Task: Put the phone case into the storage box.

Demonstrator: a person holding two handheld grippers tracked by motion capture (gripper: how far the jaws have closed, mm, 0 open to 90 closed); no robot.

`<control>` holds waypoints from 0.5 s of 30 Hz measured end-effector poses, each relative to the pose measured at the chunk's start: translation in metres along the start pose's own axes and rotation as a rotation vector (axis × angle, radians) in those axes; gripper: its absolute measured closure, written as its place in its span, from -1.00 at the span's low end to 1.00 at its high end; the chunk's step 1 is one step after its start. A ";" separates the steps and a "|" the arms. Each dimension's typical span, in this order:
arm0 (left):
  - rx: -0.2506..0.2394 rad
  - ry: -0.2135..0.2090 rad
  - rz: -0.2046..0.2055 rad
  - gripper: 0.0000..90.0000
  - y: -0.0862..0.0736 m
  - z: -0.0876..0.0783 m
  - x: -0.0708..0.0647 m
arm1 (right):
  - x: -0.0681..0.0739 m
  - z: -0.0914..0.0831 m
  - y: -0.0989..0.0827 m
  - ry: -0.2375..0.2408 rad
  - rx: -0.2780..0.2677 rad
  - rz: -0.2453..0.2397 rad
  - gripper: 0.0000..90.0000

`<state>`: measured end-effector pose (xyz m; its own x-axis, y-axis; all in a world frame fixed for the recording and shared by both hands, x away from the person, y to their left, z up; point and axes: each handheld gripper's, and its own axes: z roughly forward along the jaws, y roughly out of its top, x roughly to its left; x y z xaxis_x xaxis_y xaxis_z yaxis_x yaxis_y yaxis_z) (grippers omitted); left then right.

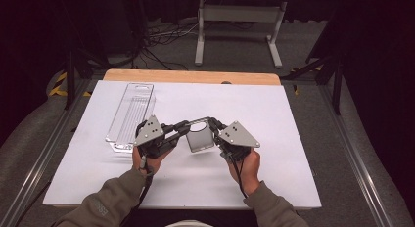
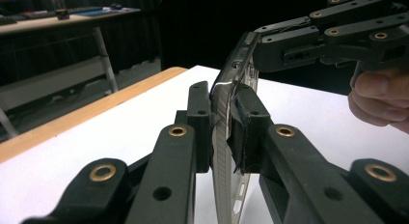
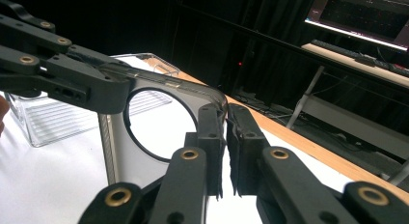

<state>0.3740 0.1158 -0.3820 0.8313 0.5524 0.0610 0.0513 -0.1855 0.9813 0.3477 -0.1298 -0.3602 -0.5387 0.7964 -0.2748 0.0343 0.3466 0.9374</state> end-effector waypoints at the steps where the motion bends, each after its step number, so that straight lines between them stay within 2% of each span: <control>1: 0.004 0.001 0.009 0.77 0.000 -0.001 0.000 | 0.000 0.000 0.000 0.003 0.001 -0.003 0.85; 7: -0.003 0.007 0.026 0.78 0.002 -0.004 0.001 | -0.001 0.000 -0.003 0.017 -0.007 0.007 0.74; 9: -0.013 0.011 0.028 0.78 0.002 -0.004 0.002 | -0.001 0.000 -0.003 0.016 -0.010 0.008 0.60; 10: -0.008 0.017 0.038 0.78 0.003 -0.006 0.003 | -0.001 0.000 -0.003 0.018 -0.007 0.009 0.60; 11: -0.006 0.011 0.028 0.78 0.003 -0.006 0.003 | -0.001 -0.001 -0.003 0.022 -0.010 0.009 0.60; 13: -0.009 0.019 0.043 0.78 0.004 -0.008 0.005 | -0.002 0.000 -0.005 0.029 -0.007 0.003 0.54; 15: -0.007 0.015 0.040 0.78 0.004 -0.009 0.005 | -0.002 -0.001 -0.005 0.030 -0.007 0.003 0.52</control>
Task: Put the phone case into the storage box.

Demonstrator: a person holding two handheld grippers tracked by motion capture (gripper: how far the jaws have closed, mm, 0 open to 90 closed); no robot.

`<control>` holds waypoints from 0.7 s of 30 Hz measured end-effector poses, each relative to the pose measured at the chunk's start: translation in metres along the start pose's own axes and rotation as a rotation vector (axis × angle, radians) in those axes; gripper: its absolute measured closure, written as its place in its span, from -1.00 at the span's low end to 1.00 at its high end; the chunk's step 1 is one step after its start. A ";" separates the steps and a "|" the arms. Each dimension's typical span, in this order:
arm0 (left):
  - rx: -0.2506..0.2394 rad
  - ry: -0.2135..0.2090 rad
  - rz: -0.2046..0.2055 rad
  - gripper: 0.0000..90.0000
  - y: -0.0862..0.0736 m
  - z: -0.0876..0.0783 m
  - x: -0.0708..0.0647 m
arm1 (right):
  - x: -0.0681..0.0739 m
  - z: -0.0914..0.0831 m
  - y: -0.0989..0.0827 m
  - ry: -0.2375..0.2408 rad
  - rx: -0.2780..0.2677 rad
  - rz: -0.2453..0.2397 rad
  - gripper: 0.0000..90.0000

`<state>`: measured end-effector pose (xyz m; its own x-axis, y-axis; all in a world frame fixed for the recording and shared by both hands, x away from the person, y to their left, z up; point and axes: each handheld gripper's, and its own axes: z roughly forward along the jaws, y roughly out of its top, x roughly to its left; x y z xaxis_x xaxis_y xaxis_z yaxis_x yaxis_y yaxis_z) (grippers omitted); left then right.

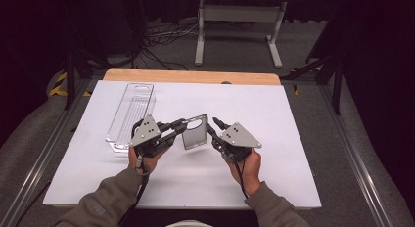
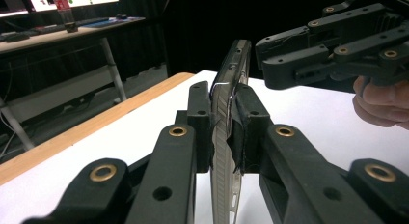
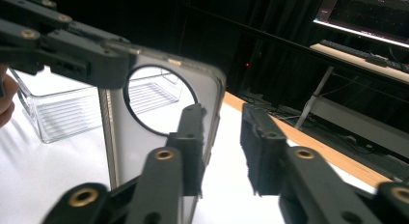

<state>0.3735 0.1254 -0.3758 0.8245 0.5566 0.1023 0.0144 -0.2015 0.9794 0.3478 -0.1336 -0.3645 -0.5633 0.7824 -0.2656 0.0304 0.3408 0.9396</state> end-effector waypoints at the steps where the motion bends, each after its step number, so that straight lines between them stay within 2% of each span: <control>1: -0.007 0.003 -0.002 0.78 0.000 -0.001 0.001 | -0.001 -0.001 -0.001 0.013 0.001 -0.003 0.49; 5: -0.008 0.011 0.011 0.78 0.001 -0.004 0.006 | -0.004 -0.003 -0.003 0.017 0.005 -0.008 0.39; 7: -0.011 0.009 -0.001 0.78 0.001 -0.006 0.007 | -0.005 -0.005 -0.005 0.025 0.001 -0.003 0.31; 10: -0.004 0.012 0.000 0.78 0.002 -0.009 0.010 | -0.006 -0.008 -0.008 0.041 -0.011 -0.019 0.15; 12: -0.001 0.014 0.004 0.78 0.003 -0.011 0.012 | -0.006 -0.012 -0.011 0.046 -0.032 -0.025 0.11; 15: -0.014 0.017 0.000 0.78 0.003 -0.013 0.015 | -0.005 -0.015 -0.015 0.045 -0.035 -0.037 0.10; 18: -0.011 0.019 0.002 0.78 0.004 -0.016 0.017 | -0.003 -0.019 -0.020 0.056 -0.034 -0.078 0.14; 19: -0.011 0.019 0.002 0.78 0.004 -0.016 0.017 | -0.003 -0.019 -0.020 0.056 -0.034 -0.078 0.14; 20: -0.015 0.023 0.002 0.78 0.004 -0.017 0.018 | -0.003 -0.022 -0.022 0.077 -0.025 -0.102 0.16; 21: -0.016 0.019 -0.005 0.78 0.004 -0.017 0.018 | -0.003 -0.022 -0.022 0.077 -0.025 -0.102 0.16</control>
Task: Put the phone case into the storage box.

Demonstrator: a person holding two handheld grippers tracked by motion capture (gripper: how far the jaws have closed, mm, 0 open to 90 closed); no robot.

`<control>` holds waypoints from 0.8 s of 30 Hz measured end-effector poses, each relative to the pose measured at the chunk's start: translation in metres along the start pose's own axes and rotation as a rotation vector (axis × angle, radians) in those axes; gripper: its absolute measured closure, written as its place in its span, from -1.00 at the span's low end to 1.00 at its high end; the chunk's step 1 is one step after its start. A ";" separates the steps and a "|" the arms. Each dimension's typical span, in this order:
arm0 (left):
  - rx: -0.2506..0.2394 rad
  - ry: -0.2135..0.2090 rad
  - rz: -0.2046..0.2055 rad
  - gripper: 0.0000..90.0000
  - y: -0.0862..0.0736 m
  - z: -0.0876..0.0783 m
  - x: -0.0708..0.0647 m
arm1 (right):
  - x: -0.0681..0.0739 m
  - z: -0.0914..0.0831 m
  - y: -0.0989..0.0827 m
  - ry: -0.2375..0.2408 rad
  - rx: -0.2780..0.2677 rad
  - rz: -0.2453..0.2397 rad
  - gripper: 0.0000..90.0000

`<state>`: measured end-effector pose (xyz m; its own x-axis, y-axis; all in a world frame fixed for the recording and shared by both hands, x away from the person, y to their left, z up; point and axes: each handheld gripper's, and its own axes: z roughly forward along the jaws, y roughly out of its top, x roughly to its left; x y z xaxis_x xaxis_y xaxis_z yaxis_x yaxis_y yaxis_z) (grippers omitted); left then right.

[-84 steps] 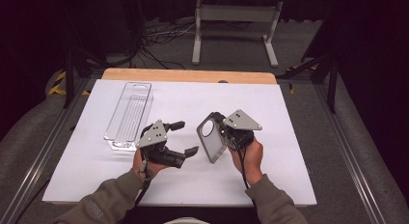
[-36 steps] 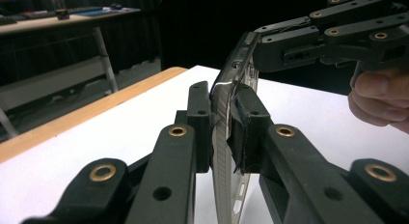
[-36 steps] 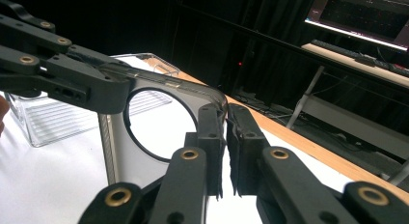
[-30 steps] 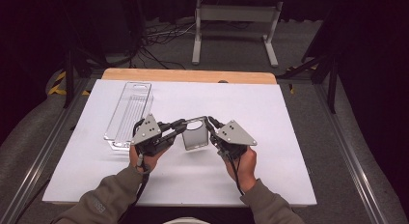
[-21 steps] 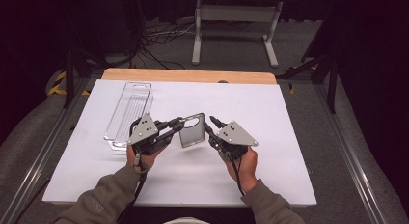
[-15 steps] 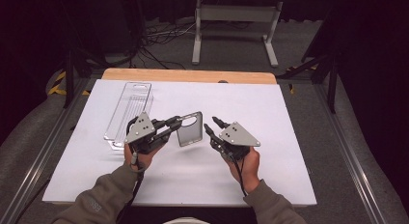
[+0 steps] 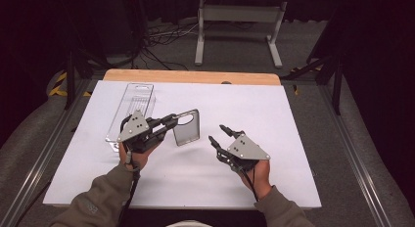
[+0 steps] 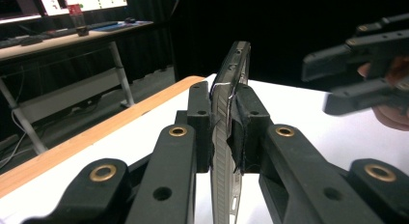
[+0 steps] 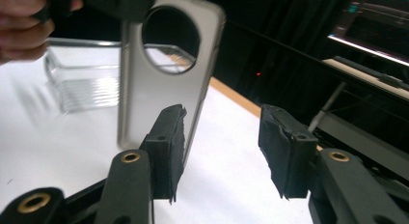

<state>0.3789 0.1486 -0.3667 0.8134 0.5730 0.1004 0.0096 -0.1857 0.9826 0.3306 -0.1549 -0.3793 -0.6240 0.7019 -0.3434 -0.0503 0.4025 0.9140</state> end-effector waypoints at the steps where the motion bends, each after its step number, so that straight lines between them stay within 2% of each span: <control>1: -0.002 0.003 0.002 0.78 0.000 -0.001 0.001 | 0.000 -0.001 -0.001 0.005 0.004 -0.001 0.15; 4: -0.010 0.006 0.004 0.78 0.001 -0.004 0.003 | 0.002 -0.005 -0.006 0.022 0.020 0.001 0.10; 6: -0.013 0.010 0.006 0.78 0.002 -0.006 0.005 | 0.005 -0.010 -0.012 -0.001 0.012 -0.026 0.04; 8: -0.020 0.012 -0.001 0.78 0.002 -0.007 0.007 | 0.005 -0.012 -0.013 0.000 0.010 -0.030 0.03; 10: -0.021 0.018 0.000 0.78 0.003 -0.009 0.009 | 0.005 -0.015 -0.015 0.018 0.012 -0.016 -0.02; 11: -0.023 0.022 -0.003 0.78 0.003 -0.010 0.010 | 0.005 -0.016 -0.018 0.015 0.028 -0.007 -0.11; 17: -0.033 0.038 -0.002 0.77 0.004 -0.017 0.015 | 0.003 -0.021 -0.024 0.018 0.044 0.006 -0.28; 22: -0.046 0.054 -0.014 0.77 0.004 -0.023 0.021 | -0.003 -0.025 -0.031 0.037 0.068 0.061 -0.55; 24: -0.040 0.058 -0.013 0.77 0.004 -0.025 0.024 | -0.006 -0.027 -0.035 0.019 0.075 0.078 -0.64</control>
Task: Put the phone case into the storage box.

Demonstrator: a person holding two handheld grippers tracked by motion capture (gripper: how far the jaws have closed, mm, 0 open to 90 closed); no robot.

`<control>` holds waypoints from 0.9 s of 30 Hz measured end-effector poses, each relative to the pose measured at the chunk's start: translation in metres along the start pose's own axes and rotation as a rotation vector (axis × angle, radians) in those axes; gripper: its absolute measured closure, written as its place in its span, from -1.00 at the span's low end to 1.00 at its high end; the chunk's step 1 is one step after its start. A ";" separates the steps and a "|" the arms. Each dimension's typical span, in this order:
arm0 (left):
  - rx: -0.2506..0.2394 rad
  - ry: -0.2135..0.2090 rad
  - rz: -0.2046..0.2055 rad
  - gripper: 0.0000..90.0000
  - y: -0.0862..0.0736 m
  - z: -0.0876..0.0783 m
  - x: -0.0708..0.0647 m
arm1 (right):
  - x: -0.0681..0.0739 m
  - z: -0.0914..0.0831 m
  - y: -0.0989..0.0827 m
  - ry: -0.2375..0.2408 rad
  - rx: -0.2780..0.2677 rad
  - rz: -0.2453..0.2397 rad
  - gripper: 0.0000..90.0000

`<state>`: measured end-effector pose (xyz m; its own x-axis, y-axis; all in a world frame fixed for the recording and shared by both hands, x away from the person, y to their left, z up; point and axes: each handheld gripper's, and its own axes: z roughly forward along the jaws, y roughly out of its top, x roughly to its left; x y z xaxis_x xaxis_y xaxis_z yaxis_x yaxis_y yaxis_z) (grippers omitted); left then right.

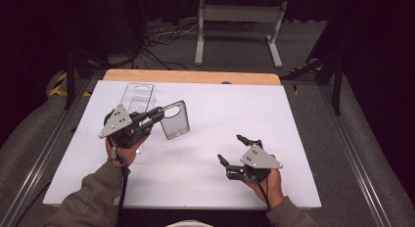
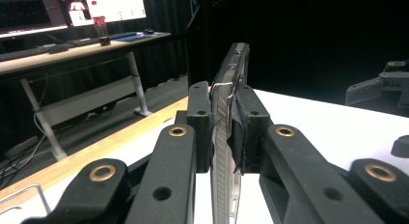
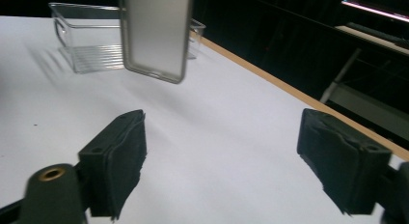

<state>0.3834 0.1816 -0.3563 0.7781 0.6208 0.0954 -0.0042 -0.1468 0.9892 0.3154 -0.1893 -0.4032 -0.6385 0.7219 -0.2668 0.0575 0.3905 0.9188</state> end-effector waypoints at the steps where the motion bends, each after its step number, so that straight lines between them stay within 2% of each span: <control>1: -0.007 0.008 0.004 0.77 0.000 -0.001 0.001 | -0.002 -0.001 -0.002 0.001 0.001 0.011 -0.69; 3: -0.012 0.012 0.000 0.77 0.000 -0.001 0.002 | -0.004 -0.002 -0.003 -0.004 0.005 0.019 -0.73; 5: -0.005 0.014 0.002 0.77 0.001 -0.004 0.005 | -0.006 -0.004 -0.006 0.020 0.021 0.042 -0.79; 10: -0.014 0.022 0.000 0.77 0.003 -0.006 0.007 | -0.005 -0.006 -0.010 0.012 0.055 0.035 -0.78; 11: -0.015 0.023 0.003 0.78 0.003 -0.006 0.008 | -0.003 -0.009 -0.014 0.045 0.059 0.027 -0.76; 13: -0.017 0.028 0.005 0.77 0.003 -0.007 0.009 | -0.002 -0.010 -0.015 0.045 0.053 0.025 -0.70; 15: -0.020 0.032 0.003 0.78 0.004 -0.009 0.011 | 0.003 -0.015 -0.016 0.058 0.038 -0.006 -0.68; 18: -0.032 0.039 0.002 0.78 0.006 -0.012 0.014 | 0.004 -0.016 -0.016 0.059 0.041 -0.019 -0.68; 20: -0.028 0.042 0.012 0.77 0.007 -0.014 0.016 | 0.004 -0.018 -0.018 0.063 0.026 -0.006 -0.67; 27: -0.043 0.062 0.006 0.78 0.010 -0.024 0.029 | 0.005 -0.018 -0.017 0.071 0.025 -0.018 -0.74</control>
<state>0.3907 0.2164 -0.3415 0.7378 0.6666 0.1063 -0.0361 -0.1182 0.9923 0.2970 -0.2028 -0.4150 -0.6921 0.6730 -0.2609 0.0643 0.4176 0.9064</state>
